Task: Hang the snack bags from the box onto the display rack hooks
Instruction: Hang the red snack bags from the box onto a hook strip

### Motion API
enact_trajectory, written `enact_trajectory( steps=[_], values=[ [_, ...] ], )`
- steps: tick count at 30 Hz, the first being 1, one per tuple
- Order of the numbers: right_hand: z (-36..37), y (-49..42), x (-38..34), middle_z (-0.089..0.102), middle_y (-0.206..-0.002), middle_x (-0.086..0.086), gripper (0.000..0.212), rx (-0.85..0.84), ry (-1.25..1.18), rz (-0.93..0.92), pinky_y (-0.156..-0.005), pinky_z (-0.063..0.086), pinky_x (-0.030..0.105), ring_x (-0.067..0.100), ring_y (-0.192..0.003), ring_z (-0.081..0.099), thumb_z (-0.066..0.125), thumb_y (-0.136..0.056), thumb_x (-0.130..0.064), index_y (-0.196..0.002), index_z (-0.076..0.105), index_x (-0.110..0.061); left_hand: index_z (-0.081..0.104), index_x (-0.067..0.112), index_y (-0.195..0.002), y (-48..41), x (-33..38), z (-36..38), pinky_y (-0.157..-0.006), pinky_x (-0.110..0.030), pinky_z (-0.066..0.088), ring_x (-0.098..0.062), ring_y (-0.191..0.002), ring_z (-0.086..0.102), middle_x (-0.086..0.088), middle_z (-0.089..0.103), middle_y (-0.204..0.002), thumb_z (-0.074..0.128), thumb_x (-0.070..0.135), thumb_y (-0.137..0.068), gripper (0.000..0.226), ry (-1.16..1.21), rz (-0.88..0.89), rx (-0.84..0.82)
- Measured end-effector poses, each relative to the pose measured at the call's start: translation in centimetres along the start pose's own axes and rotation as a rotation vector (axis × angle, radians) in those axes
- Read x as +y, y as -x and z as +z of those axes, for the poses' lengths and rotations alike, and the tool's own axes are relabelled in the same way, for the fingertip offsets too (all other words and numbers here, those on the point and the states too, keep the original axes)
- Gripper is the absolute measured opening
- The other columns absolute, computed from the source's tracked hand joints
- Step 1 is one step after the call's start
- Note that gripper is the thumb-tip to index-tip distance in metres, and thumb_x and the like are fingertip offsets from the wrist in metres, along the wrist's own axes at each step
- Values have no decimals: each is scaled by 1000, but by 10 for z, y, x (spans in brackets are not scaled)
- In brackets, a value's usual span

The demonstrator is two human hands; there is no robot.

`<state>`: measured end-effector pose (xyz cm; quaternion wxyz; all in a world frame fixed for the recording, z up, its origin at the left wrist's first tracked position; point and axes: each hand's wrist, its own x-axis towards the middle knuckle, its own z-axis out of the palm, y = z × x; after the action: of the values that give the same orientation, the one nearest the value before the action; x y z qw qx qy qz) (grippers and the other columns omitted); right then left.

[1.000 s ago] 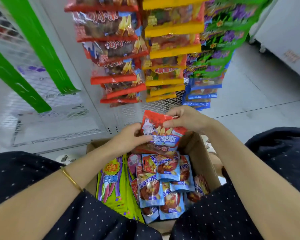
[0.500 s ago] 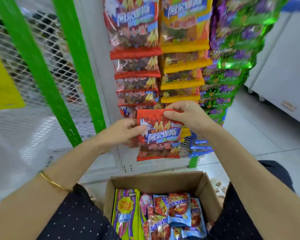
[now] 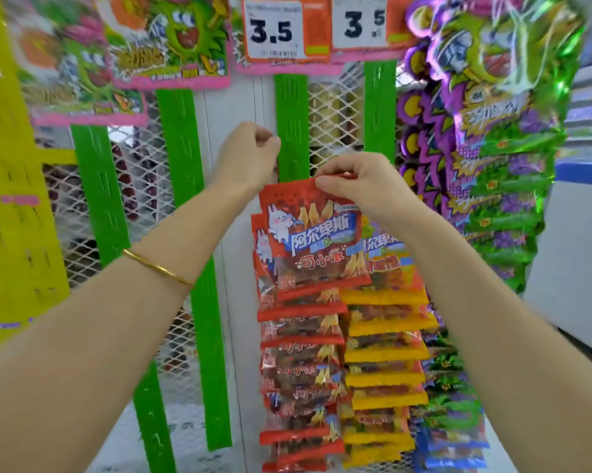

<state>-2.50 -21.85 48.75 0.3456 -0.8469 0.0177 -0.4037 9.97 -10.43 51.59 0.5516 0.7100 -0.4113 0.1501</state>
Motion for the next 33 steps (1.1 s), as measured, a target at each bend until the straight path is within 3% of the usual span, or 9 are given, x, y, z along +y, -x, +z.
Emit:
enact_trajectory(
  steps=[3, 6, 9, 11, 14, 18, 22, 27, 33],
  values=[
    [6, -27, -2, 58, -65, -9, 10, 97, 15, -15, -61, 44, 17, 0, -57, 51, 67, -83, -9, -77, 64, -16, 54, 17, -71, -12, 6, 0, -70, -34, 52, -21, -70, 61, -5, 60, -74, 49, 27, -95, 27, 39, -56, -18],
    [15, -42, -2, 53, -66, -11, 18, 179, 97, -53, -61, 40, 22, 1, -60, 48, 66, -84, -13, -71, 57, -19, 55, 16, -74, -18, 8, 1, -53, -25, 35, -9, -56, 45, 1, 49, -65, 52, 33, -94, 26, 13, -59, -54],
    [20, -45, -4, 47, -64, -10, 16, 225, 168, -79, -53, 34, 9, -7, -53, 48, 64, -86, -13, -75, 53, -12, 51, 18, -69, -23, 8, 1, -44, -15, 36, -5, -53, 46, 2, 50, -63, 56, 28, -93, 26, -2, -50, -101],
    [22, -45, -5, 44, -65, -10, 16, 245, 227, -93, -55, 33, 14, -1, -56, 48, 63, -87, -13, -77, 51, -10, 49, 18, -65, -23, 8, 1, -36, -10, 33, -1, -47, 48, 3, 51, -61, 56, 26, -93, 30, -13, -56, -110],
    [27, -46, -2, 39, -67, -8, 20, 270, 300, -104, -56, 25, 26, 12, -66, 39, 62, -87, -13, -74, 47, -10, 51, 17, -67, -22, 11, 0, -47, -17, 38, -6, -52, 49, 1, 53, -63, 54, 27, -94, 29, -30, -82, -119],
    [30, -42, 5, 39, -69, -5, 20, 280, 295, -113, -57, 29, 17, 9, -62, 34, 60, -87, -11, -74, 44, -11, 55, 13, -71, -20, 11, -1, -51, -17, 41, -8, -51, 54, -4, 57, -65, 54, 29, -94, 28, 3, -124, -141],
    [30, -37, 8, 46, -76, 0, 17, 252, 295, -96, -57, 26, 26, 16, -72, 41, 58, -89, -13, -77, 46, -11, 60, 9, -85, -16, 11, -1, -64, -25, 42, -14, -61, 55, -7, 61, -73, 52, 32, -95, 27, 7, -125, -150],
    [30, -38, 6, 46, -79, -2, 15, 214, 352, -80, -59, 31, 19, 12, -72, 39, 56, -90, -13, -79, 46, -11, 62, 2, -105, -13, 11, -1, -55, -19, 42, -7, -61, 56, -15, 66, -111, 51, 33, -95, 33, 21, -129, -143],
    [33, -37, 6, 47, -84, -1, 12, 268, 315, -89, -65, 32, 6, 12, -76, 40, 55, -91, -14, -82, 49, -11, 63, 5, -94, -13, 10, -1, -52, -17, 42, -8, -61, 57, -10, 68, -99, 51, 34, -95, 31, -12, -117, -137]
  ],
)
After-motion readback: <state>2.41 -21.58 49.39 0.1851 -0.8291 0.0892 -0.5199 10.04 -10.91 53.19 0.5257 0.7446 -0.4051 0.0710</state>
